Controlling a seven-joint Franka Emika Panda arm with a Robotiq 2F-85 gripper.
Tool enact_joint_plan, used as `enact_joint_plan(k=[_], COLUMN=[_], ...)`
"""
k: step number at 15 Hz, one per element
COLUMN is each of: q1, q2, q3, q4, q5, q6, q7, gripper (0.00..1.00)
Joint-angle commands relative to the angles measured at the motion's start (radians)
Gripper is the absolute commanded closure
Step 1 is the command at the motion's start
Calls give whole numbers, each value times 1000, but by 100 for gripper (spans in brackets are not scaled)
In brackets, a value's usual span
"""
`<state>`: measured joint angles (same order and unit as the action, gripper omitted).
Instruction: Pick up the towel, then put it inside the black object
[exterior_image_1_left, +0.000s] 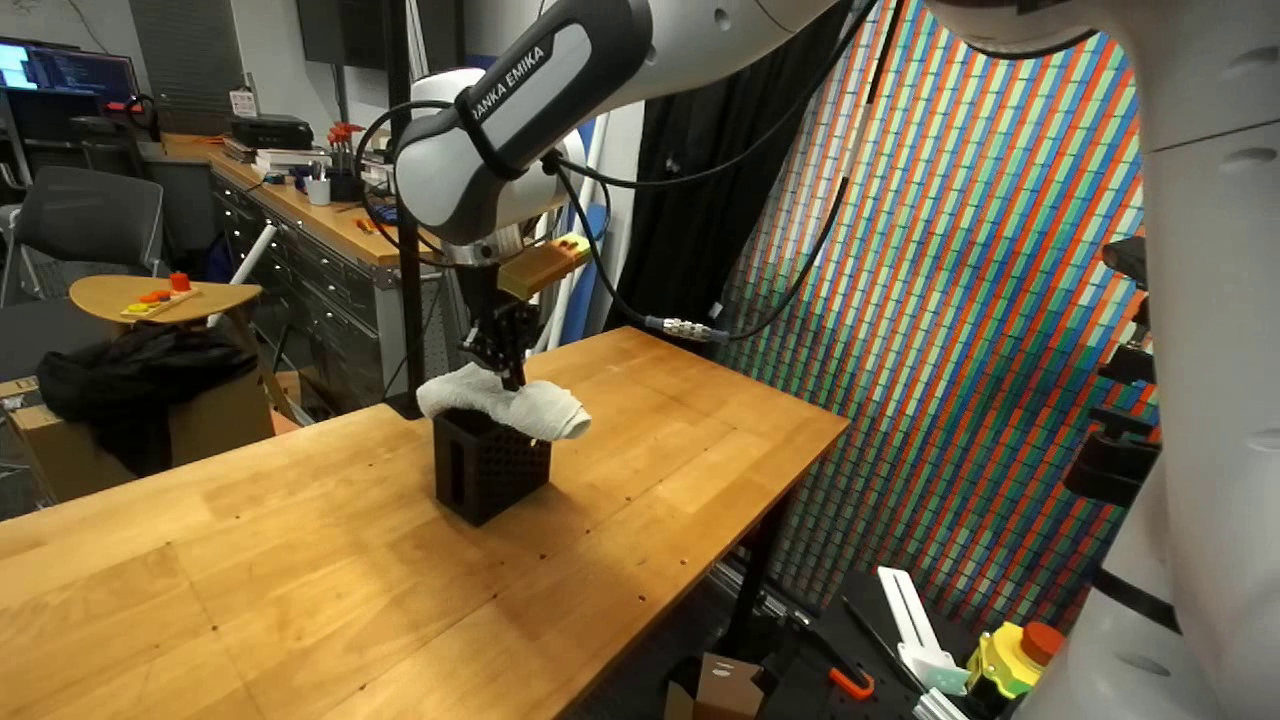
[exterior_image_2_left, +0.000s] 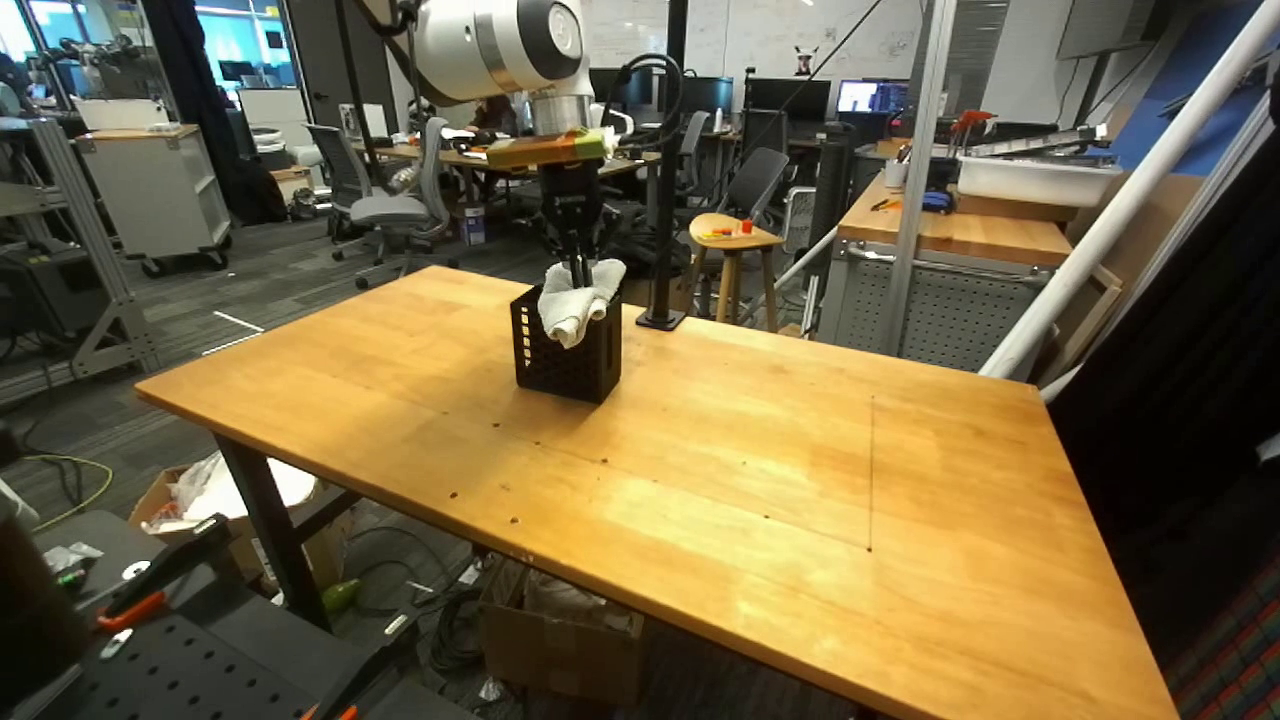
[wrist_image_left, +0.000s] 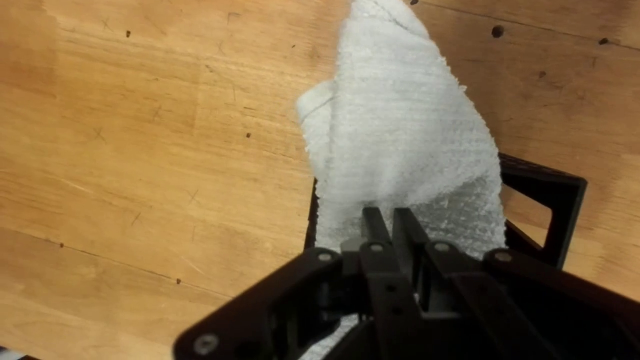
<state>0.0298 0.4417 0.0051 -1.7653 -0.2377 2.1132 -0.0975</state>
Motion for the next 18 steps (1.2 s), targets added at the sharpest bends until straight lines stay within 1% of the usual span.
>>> enact_joint_plan(k=[1,9,11,18], q1=[-18,-20,-26,-51], q2=[31,111,119,173], q3=[3,38,41,52], q4=[22,81,80,77], q5=[10,50,65,143], q6=[37,41,46,50], q7=[-51,-124,-132,-176], gripper=[86,86,85,86])
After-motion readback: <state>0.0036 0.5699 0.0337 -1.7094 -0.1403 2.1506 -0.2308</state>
